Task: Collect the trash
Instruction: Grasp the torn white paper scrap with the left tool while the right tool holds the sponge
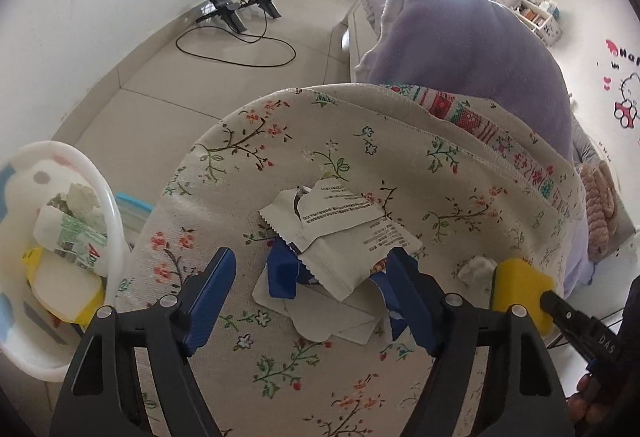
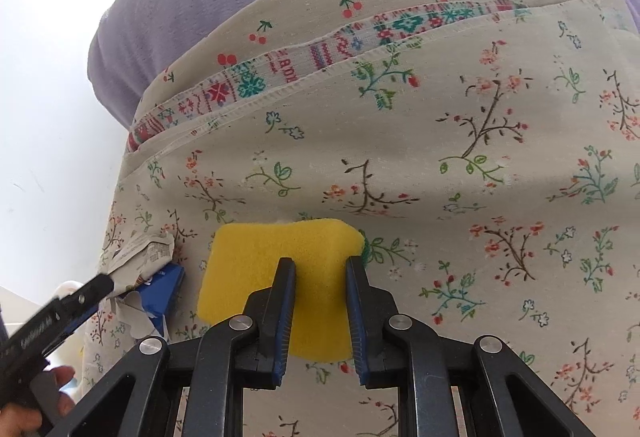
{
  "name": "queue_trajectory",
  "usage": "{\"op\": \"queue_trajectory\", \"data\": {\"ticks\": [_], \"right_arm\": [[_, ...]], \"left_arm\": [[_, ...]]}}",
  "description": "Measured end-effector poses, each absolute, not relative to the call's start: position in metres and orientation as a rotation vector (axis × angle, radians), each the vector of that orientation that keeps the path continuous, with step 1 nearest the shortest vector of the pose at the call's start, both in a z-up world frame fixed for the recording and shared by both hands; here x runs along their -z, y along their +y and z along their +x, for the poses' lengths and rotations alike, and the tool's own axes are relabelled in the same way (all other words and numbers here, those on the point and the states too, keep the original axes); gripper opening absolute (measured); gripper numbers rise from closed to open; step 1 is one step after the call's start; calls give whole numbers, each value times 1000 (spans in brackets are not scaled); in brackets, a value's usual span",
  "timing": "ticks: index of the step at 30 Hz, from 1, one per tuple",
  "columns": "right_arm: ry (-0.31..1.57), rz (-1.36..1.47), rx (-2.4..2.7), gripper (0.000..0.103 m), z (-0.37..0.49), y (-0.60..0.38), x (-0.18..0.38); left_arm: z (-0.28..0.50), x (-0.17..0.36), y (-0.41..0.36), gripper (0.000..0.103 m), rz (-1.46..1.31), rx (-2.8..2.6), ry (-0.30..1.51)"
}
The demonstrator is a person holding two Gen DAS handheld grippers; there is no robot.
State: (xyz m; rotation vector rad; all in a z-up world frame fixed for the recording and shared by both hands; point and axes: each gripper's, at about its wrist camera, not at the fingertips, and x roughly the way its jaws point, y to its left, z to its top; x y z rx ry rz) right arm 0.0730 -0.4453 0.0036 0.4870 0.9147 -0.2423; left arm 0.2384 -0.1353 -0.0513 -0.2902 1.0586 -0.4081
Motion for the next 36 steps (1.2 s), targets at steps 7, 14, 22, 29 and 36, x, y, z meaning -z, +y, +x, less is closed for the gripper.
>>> {"op": "queue_trajectory", "data": {"ticks": [7,14,22,29,36], "right_arm": [[922,471,232,22,77,-438,1],[908,457,231,22,78,-432,-6],[862,480,228,21,67,-438,-23],[846,485,222,22,64,-436,-31],[845,469,190,22,70,-413,-36]], "left_arm": [[250,63,-138,38,-381,395,1078],[244,44,-147,24,-343,422,1002],[222,14,-144,16,-254,462,926],[203,-8,-131,14,-211,496,877],[189,-24,-113,14,-155,487,840]]}}
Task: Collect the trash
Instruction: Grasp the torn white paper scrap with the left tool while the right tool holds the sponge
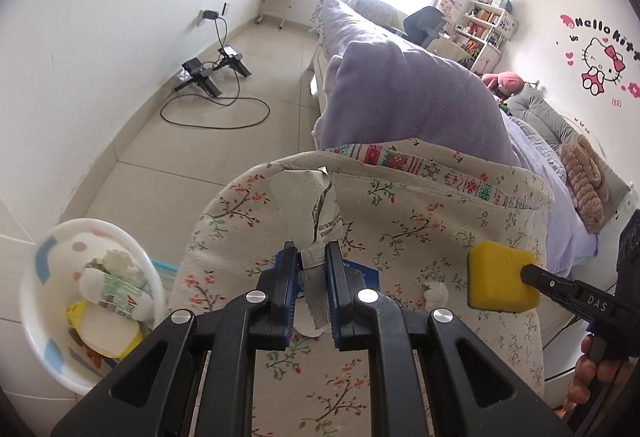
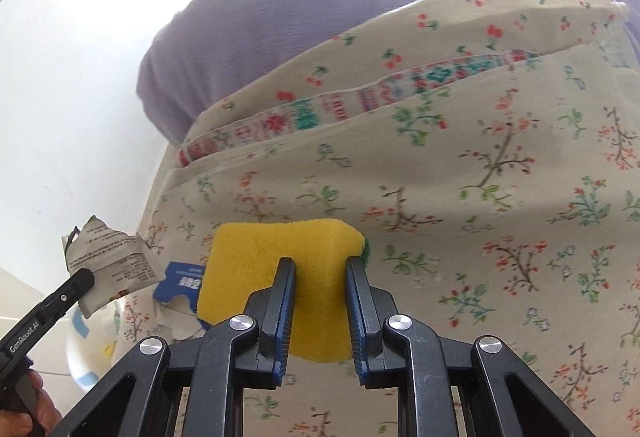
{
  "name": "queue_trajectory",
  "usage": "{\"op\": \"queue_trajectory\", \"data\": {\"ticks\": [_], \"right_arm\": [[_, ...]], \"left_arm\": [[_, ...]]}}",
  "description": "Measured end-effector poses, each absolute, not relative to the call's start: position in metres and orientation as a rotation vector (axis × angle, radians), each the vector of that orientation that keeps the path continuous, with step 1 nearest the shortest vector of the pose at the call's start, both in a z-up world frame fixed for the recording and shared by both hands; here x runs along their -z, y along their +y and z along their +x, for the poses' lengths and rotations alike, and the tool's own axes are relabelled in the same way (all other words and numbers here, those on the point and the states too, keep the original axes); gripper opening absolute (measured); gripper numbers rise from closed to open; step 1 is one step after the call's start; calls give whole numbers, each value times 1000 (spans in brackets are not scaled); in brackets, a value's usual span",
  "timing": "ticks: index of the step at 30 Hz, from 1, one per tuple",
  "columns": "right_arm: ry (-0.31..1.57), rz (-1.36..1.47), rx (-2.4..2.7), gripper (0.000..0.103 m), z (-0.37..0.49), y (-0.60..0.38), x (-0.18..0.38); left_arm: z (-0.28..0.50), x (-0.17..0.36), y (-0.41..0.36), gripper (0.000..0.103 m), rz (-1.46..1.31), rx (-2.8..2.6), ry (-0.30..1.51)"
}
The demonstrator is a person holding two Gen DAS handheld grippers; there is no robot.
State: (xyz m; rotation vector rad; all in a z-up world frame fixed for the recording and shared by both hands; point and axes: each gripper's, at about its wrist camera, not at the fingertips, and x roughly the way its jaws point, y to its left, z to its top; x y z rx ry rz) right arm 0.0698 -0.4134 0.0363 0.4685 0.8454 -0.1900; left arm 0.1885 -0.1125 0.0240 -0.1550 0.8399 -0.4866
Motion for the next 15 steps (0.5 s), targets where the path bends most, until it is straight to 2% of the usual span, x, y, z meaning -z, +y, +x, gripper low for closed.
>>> {"op": "queue_trajectory", "data": {"ticks": [15], "right_arm": [[862,426,118,22,93,-357,-31]], "left_arm": [[182,-26,-60,14,-74,412,823]]}}
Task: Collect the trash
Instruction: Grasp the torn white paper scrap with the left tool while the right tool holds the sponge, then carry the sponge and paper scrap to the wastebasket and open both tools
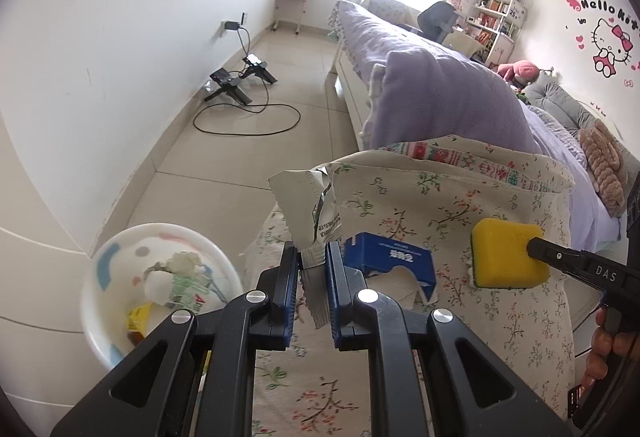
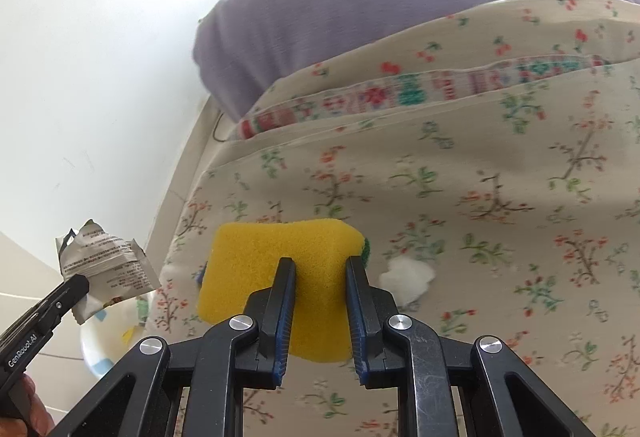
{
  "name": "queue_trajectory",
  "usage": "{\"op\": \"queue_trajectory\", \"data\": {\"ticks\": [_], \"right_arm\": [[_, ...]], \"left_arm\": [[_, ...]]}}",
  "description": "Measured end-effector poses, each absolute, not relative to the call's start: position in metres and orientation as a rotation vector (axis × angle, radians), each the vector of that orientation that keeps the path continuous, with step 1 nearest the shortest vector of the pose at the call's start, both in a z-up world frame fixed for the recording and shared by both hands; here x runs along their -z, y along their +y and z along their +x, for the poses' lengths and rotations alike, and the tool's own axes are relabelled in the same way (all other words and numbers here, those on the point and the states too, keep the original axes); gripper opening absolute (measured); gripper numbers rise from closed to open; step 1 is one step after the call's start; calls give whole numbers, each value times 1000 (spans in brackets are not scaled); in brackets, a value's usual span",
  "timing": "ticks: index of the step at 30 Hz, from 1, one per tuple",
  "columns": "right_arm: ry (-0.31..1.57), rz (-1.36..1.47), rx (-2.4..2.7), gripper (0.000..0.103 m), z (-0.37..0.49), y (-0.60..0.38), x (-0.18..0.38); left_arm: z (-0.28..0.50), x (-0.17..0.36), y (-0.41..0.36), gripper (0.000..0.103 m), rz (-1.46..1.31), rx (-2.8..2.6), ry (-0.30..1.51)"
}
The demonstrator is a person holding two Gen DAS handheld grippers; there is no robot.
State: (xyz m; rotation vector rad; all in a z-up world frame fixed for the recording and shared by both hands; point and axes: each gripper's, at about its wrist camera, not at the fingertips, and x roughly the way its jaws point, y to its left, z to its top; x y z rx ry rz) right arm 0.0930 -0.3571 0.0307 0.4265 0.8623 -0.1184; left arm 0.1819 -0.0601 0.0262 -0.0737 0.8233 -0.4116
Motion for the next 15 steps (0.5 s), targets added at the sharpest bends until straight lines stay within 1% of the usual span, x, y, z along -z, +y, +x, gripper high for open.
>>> {"op": "queue_trajectory", "data": {"ticks": [15], "right_arm": [[895,381,22,22,128,-285,-16]], "left_arm": [[183,-15,6,14,-79,303,866]]}}
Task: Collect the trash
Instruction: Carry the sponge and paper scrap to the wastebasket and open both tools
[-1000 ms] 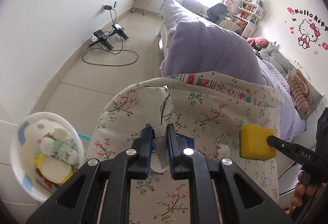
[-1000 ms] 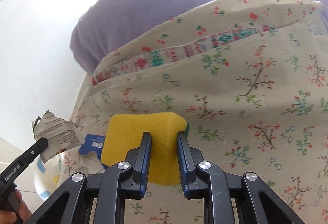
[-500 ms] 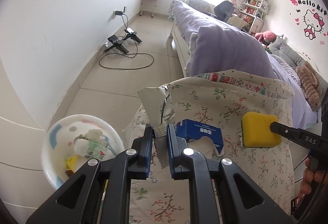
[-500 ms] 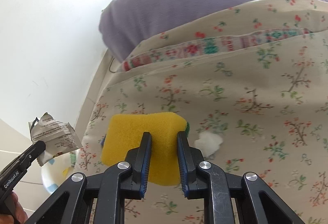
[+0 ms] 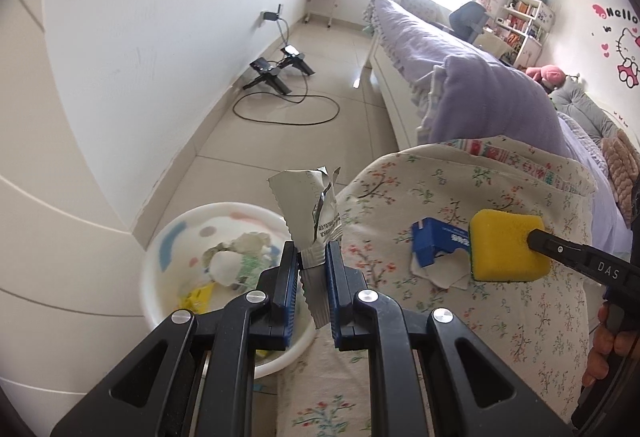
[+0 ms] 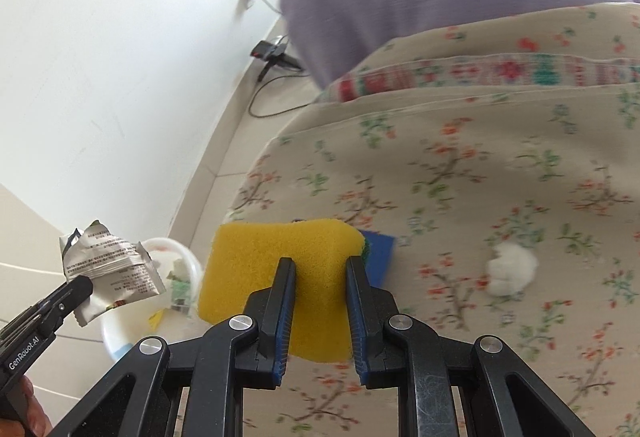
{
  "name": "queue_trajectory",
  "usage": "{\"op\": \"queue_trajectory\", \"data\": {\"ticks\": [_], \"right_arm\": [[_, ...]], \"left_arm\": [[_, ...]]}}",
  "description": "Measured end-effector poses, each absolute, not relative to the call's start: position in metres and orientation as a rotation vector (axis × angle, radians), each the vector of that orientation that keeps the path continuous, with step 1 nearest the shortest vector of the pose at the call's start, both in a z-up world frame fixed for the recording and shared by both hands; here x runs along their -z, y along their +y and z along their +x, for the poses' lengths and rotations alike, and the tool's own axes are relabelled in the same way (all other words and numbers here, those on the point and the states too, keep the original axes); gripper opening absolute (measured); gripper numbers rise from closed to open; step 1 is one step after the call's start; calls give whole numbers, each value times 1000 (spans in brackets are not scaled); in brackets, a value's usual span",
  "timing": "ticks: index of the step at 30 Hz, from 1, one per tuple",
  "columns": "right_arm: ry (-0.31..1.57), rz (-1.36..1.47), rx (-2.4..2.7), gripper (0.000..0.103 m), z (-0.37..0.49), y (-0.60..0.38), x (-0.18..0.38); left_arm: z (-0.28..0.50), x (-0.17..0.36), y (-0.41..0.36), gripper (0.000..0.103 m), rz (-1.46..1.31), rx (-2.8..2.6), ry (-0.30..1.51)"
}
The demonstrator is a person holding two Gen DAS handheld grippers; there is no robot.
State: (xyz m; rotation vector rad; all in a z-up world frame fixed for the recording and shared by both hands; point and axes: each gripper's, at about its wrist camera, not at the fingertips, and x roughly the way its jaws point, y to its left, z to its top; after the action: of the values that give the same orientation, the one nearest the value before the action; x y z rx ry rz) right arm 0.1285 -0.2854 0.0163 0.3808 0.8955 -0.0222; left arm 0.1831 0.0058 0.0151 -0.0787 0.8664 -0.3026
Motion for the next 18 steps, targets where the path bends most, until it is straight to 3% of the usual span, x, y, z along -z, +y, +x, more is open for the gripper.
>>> {"op": "queue_trajectory", "data": {"ticks": [14,18], "right_arm": [[938,345,-79,23,160,-207,7],[946,349,-105,23,167,-189,15]], "left_arm": [[190,2,63,14,-135,200,966],[194,13,71,22,-104,160,1031]]}}
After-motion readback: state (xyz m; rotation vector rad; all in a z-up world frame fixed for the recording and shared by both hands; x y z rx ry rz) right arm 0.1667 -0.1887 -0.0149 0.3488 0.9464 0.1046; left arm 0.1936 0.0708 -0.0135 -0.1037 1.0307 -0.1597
